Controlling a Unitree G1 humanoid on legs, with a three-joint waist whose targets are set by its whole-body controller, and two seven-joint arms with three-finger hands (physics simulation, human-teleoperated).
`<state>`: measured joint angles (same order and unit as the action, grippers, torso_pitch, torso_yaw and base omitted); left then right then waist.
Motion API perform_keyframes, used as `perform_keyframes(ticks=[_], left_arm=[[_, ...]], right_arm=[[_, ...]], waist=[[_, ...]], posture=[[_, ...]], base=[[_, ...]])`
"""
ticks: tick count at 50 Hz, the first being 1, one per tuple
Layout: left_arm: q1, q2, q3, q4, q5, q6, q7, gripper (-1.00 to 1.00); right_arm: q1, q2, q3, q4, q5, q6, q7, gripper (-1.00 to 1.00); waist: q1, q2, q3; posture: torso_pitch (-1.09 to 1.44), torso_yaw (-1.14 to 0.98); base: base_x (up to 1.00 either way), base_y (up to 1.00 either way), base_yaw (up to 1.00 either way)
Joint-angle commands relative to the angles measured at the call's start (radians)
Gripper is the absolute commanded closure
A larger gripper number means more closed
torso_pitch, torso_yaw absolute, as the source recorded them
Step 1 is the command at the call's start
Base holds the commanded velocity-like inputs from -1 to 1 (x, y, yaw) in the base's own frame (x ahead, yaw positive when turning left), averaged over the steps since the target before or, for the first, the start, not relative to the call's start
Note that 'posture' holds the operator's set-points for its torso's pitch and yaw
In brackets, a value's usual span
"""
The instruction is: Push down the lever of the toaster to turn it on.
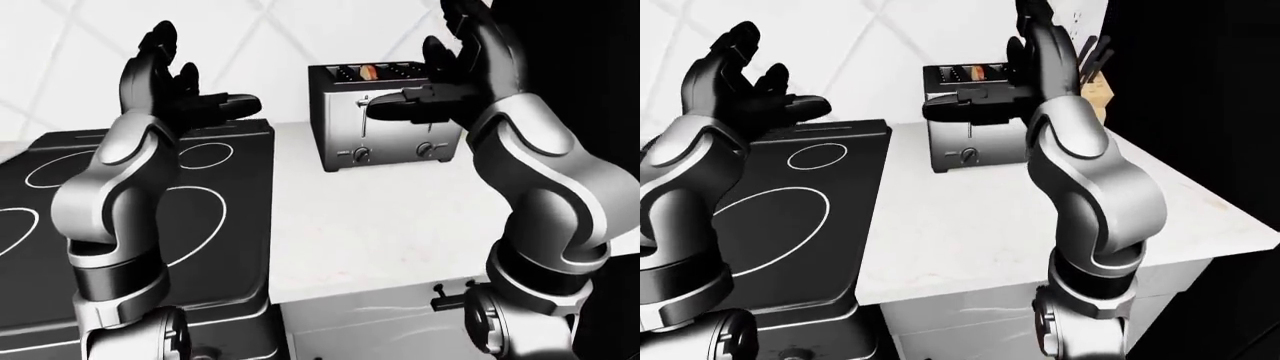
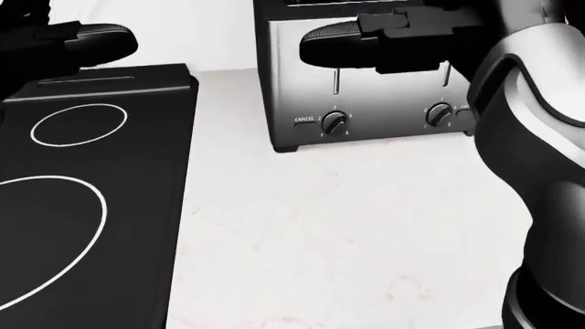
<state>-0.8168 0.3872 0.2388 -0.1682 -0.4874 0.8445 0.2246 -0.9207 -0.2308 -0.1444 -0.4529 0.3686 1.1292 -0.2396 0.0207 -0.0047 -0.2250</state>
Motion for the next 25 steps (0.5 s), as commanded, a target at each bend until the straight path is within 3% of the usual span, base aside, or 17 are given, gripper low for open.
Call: perform_keyframes(ticks=[1, 6, 15, 25], left_arm=[[-0.033, 0.011, 0.008, -0.021, 0.0, -0.029, -0.002, -1.0], [-0.035, 0.011, 0.011, -0.017, 0.0, -0.034, 0.003, -1.0], [-0.032, 0.008, 0.005, -0.012, 0.004, -0.04, -0.001, -1.0], [-0.038, 0.01, 0.01, -0.029, -0.006, -0.038, 0.005, -1.0]], right_arm=[[-0.03, -0.008, -0.008, -0.014, -0.004, -0.031, -0.001, -1.0], [-0.031, -0.008, -0.006, -0.014, -0.003, -0.031, -0.002, -1.0], [-0.025, -0.005, 0.0, -0.004, -0.007, -0.043, -0.001, -1.0], [-0.032, 0.028, 0.042, 0.018, -0.04, -0.08, 0.014, -1.0]], waist=[[0.001, 0.003, -0.02], [0.006, 0.002, -0.051], [0.013, 0.001, -0.083], [0.015, 0.001, -0.096]], posture=[[-0.39, 0.0], [-0.43, 0.0], [-0.49, 0.0], [-0.49, 0.0]], base=[[0.0, 0.0, 0.0], [0.0, 0.0, 0.0], [0.0, 0.0, 0.0], [0.0, 0.0, 0.0]])
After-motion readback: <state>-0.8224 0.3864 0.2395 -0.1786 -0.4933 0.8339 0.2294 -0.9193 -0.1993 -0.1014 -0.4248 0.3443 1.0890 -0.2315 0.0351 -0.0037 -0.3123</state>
